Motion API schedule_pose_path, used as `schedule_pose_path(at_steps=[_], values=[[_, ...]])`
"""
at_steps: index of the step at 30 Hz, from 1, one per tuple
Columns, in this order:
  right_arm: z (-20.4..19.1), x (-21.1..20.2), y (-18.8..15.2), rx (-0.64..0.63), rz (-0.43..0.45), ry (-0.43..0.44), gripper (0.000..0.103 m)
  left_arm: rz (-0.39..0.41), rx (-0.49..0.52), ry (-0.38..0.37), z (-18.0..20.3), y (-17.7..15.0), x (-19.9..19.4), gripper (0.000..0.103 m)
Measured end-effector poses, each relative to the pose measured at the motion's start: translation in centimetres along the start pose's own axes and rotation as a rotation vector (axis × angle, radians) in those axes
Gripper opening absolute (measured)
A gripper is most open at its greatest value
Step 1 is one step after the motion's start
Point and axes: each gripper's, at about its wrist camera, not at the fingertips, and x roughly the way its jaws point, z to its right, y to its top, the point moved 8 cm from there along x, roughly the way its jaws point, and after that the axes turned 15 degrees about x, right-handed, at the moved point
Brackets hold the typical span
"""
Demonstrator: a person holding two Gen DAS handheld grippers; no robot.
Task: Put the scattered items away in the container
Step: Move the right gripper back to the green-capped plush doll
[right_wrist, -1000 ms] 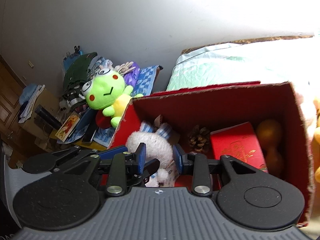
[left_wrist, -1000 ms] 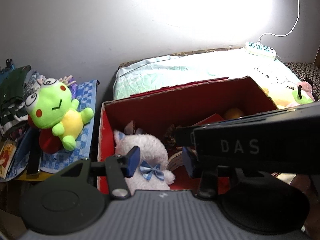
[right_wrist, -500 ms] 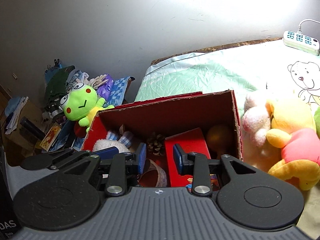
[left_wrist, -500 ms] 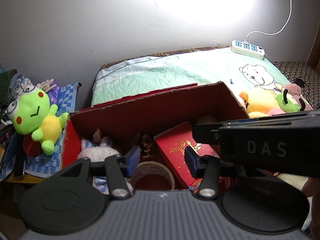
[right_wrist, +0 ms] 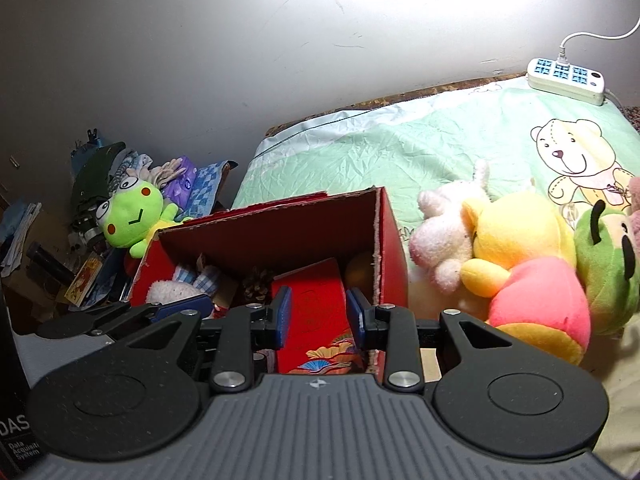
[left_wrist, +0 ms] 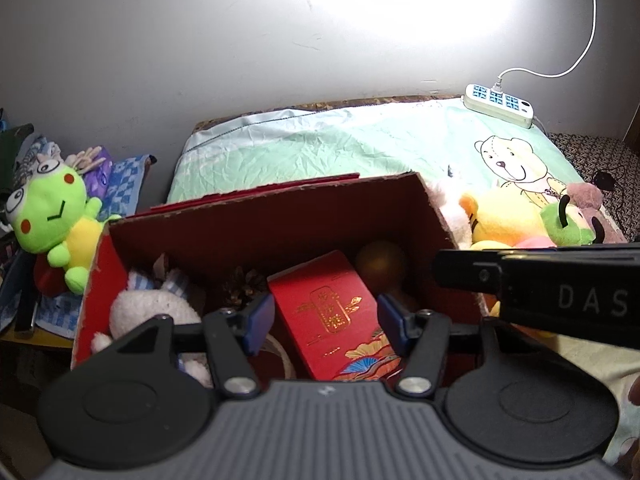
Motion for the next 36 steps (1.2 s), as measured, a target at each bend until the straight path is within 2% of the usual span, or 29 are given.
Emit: schedule_pose_path(at_steps=[4, 18, 24, 31, 36], values=[[2.1, -0.9, 0.9, 0.025, 0.015, -0.020, 0.033, 0.017, -0.004, -0.023, 1.7, 1.2, -0.1, 0.064], [9.3, -3.6, 3.4, 0.106, 0.053, -0.067, 0.033, 0.058, 0.067, -0.091, 9.1, 5.0, 0.1, 0.065], [12.8, -4.5, 4.5, 0.147, 0.066, -0.094, 0.033, 0.078, 0.098, -0.127, 12.5, 6.3, 0.7, 0.065], [16.7, -5.2, 5.7, 0.187, 0.069, -0.113, 0.033, 0.076, 0.107, -0.196, 16.0, 6.9, 2.0, 0.059], [19.6, -5.3, 6.5, 0.227, 0.067, -0.131, 0.033, 0.113, 0.144, -0.250, 19.2, 7.7, 2.5, 0.058]])
